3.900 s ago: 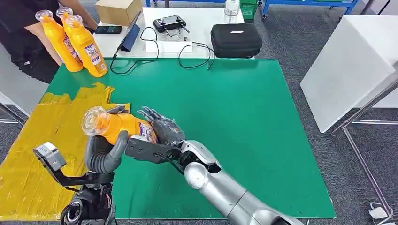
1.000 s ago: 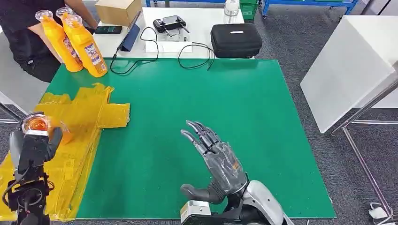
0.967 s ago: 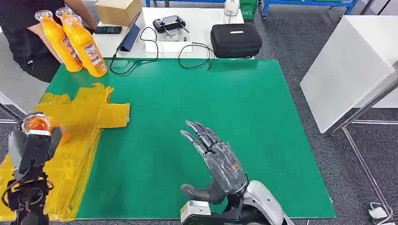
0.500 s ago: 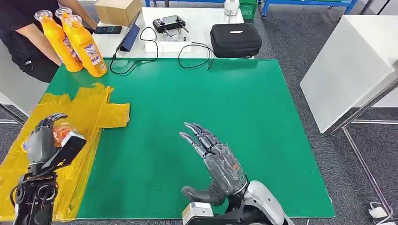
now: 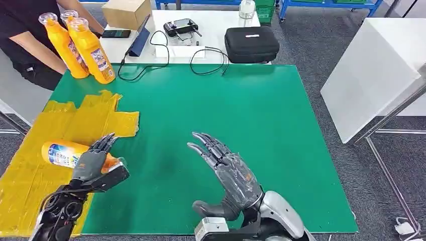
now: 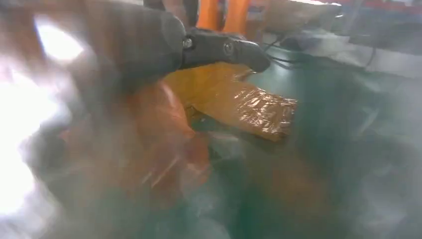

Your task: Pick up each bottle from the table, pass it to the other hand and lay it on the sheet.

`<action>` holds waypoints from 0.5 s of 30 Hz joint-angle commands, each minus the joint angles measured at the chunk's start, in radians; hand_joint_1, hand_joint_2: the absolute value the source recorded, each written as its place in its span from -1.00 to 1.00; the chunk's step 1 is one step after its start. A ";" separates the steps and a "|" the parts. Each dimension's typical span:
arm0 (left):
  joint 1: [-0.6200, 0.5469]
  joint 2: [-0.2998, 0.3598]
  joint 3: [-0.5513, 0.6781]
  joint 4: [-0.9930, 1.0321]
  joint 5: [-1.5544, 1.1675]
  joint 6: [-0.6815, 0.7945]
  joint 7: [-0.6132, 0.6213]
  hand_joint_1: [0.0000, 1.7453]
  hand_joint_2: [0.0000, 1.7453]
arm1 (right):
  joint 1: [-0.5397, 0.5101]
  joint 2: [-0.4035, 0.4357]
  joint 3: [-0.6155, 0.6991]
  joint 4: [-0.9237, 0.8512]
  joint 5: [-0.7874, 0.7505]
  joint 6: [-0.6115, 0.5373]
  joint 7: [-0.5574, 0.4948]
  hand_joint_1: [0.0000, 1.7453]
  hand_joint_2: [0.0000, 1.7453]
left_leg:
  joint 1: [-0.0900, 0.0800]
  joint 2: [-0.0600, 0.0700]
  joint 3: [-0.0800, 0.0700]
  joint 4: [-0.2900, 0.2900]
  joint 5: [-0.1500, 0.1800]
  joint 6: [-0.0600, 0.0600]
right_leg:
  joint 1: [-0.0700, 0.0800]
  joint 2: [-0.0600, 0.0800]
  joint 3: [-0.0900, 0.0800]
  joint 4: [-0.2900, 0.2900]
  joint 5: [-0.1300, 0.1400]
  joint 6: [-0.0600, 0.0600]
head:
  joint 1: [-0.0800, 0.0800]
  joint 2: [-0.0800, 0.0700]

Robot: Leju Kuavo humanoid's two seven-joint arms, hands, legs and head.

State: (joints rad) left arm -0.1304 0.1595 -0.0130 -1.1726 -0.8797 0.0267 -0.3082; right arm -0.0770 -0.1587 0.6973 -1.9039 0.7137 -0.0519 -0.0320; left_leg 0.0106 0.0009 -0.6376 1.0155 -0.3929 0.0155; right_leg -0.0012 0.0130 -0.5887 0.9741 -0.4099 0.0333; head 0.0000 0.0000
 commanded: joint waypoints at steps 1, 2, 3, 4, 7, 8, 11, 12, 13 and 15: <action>0.035 0.005 -0.037 0.106 0.042 -0.036 0.009 -1.00 -1.00 | -0.041 -0.005 0.007 0.056 -0.012 0.007 -0.002 -1.00 -1.00 | -0.001 0.003 0.005 -0.002 -0.001 0.000 | -0.001 0.002 0.003 -0.002 0.000 0.000 | 0.000 0.000; 0.034 0.003 -0.034 0.100 0.048 -0.037 0.008 -1.00 -1.00 | -0.044 -0.005 0.009 0.061 -0.013 0.007 -0.002 -1.00 -1.00 | -0.001 0.002 0.005 -0.002 -0.001 0.000 | -0.001 0.002 0.003 -0.001 0.000 0.000 | 0.000 0.000; 0.033 -0.004 -0.024 0.095 0.059 -0.031 0.009 -1.00 -1.00 | -0.043 -0.005 0.008 0.062 -0.013 0.007 -0.002 -1.00 -1.00 | -0.002 0.003 0.006 -0.003 -0.001 0.000 | -0.001 0.002 0.004 -0.002 -0.001 0.000 | 0.000 0.000; 0.034 -0.011 -0.010 0.087 0.087 -0.039 -0.001 -1.00 -1.00 | -0.043 -0.005 0.008 0.064 -0.014 0.006 -0.002 -1.00 -1.00 | -0.001 0.003 0.006 -0.002 -0.001 0.000 | -0.001 0.002 0.004 -0.001 0.000 0.000 | 0.000 0.000; 0.034 -0.011 -0.010 0.082 0.088 -0.040 -0.001 -1.00 -1.00 | -0.043 -0.005 0.008 0.065 -0.014 0.005 -0.002 -1.00 -1.00 | -0.001 0.002 0.006 -0.002 -0.001 0.000 | -0.001 0.002 0.005 -0.001 0.000 0.000 | 0.000 0.000; 0.034 -0.011 -0.010 0.082 0.088 -0.040 -0.001 -1.00 -1.00 | -0.043 -0.005 0.008 0.065 -0.014 0.005 -0.002 -1.00 -1.00 | -0.002 0.003 0.007 -0.003 -0.001 0.000 | -0.001 0.002 0.006 -0.002 -0.001 0.000 | 0.000 0.000; 0.038 -0.027 0.029 0.040 0.158 -0.044 -0.039 -1.00 -1.00 | -0.035 -0.009 0.003 0.063 -0.015 0.002 -0.002 -1.00 -1.00 | -0.001 0.003 0.007 -0.002 -0.001 0.000 | -0.001 0.002 0.006 -0.002 0.000 0.000 | 0.000 0.000; 0.039 -0.028 0.036 0.023 0.172 -0.047 -0.047 -1.00 -1.00 | -0.033 -0.010 0.003 0.064 -0.015 0.001 -0.002 -1.00 -1.00 | -0.001 0.003 0.007 -0.002 -0.001 0.000 | -0.001 0.002 0.005 -0.001 0.000 0.000 | 0.000 0.000; 0.040 -0.026 0.040 -0.001 0.174 -0.047 -0.048 -1.00 -1.00 | -0.030 -0.010 0.000 0.063 -0.015 -0.001 -0.002 -1.00 -1.00 | -0.001 0.002 0.006 -0.001 -0.001 0.000 | -0.001 0.001 0.005 -0.001 0.000 0.000 | 0.000 0.000; 0.041 -0.024 0.045 -0.022 0.178 -0.048 -0.050 -1.00 -1.00 | -0.026 -0.011 -0.002 0.062 -0.015 -0.002 -0.003 -1.00 -1.00 | -0.001 0.002 0.006 -0.001 -0.001 0.000 | -0.001 0.001 0.005 -0.001 0.000 0.000 | 0.000 0.000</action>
State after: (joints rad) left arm -0.1435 0.1728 -0.0103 -1.1845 -0.7472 0.0133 -0.3533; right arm -0.0847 -0.1598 0.6977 -1.8975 0.7023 -0.0515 -0.0324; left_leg 0.0107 0.0007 -0.6346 1.0155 -0.3929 0.0155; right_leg -0.0012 0.0129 -0.5856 0.9742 -0.4100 0.0333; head -0.0004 0.0000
